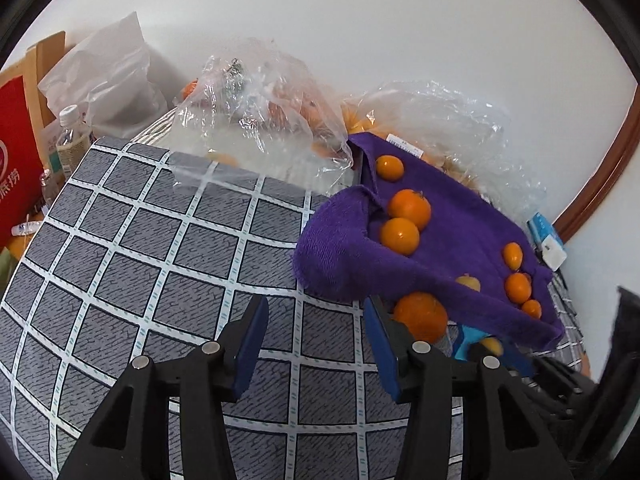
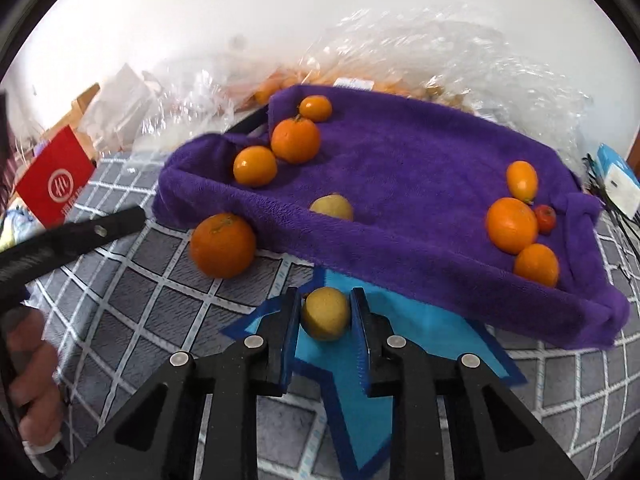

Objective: Organize fruits
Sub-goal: 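Grasp a yellow-green fruit with the right gripper while the left gripper grasps an orange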

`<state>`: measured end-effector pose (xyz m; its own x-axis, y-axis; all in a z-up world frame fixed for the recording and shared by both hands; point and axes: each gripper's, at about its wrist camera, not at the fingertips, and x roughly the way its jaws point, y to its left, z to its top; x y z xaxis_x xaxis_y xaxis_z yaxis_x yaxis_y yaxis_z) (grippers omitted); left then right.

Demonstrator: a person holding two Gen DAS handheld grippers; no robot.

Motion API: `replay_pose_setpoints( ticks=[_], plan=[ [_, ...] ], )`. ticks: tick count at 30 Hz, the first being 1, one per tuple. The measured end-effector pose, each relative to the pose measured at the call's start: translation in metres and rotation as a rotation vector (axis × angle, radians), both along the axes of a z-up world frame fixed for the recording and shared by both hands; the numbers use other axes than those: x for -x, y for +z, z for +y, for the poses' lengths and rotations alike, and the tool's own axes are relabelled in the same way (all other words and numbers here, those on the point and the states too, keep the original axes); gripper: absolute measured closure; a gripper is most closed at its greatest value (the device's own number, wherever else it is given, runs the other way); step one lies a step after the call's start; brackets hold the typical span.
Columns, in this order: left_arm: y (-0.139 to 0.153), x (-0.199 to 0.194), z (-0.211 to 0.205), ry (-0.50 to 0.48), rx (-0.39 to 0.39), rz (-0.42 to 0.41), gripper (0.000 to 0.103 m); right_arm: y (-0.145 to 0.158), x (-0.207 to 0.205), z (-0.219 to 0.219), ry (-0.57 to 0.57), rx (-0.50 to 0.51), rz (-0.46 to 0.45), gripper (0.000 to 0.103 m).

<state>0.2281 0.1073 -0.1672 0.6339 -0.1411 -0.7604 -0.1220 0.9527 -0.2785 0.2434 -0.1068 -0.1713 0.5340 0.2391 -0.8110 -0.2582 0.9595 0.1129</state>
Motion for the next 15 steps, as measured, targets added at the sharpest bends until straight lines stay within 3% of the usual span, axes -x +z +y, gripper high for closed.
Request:
replay_pose_setpoints(
  ticks=[4,7,15],
  plan=[
    [-0.009,-0.002,-0.008,-0.020,-0.027,0.029,0.056,0.016,0.017,-0.033,-0.038,-0.021,-0.060,0.078],
    [-0.014,-0.004,-0.009,-0.017,-0.038,0.036,0.057,0.018,0.031,-0.064,-0.088,0.056,-0.096,0.078],
    [-0.017,-0.005,-0.008,-0.023,-0.028,0.042,0.054,-0.011,0.034,-0.116,-0.171,-0.001,0.025,0.078]
  ],
)
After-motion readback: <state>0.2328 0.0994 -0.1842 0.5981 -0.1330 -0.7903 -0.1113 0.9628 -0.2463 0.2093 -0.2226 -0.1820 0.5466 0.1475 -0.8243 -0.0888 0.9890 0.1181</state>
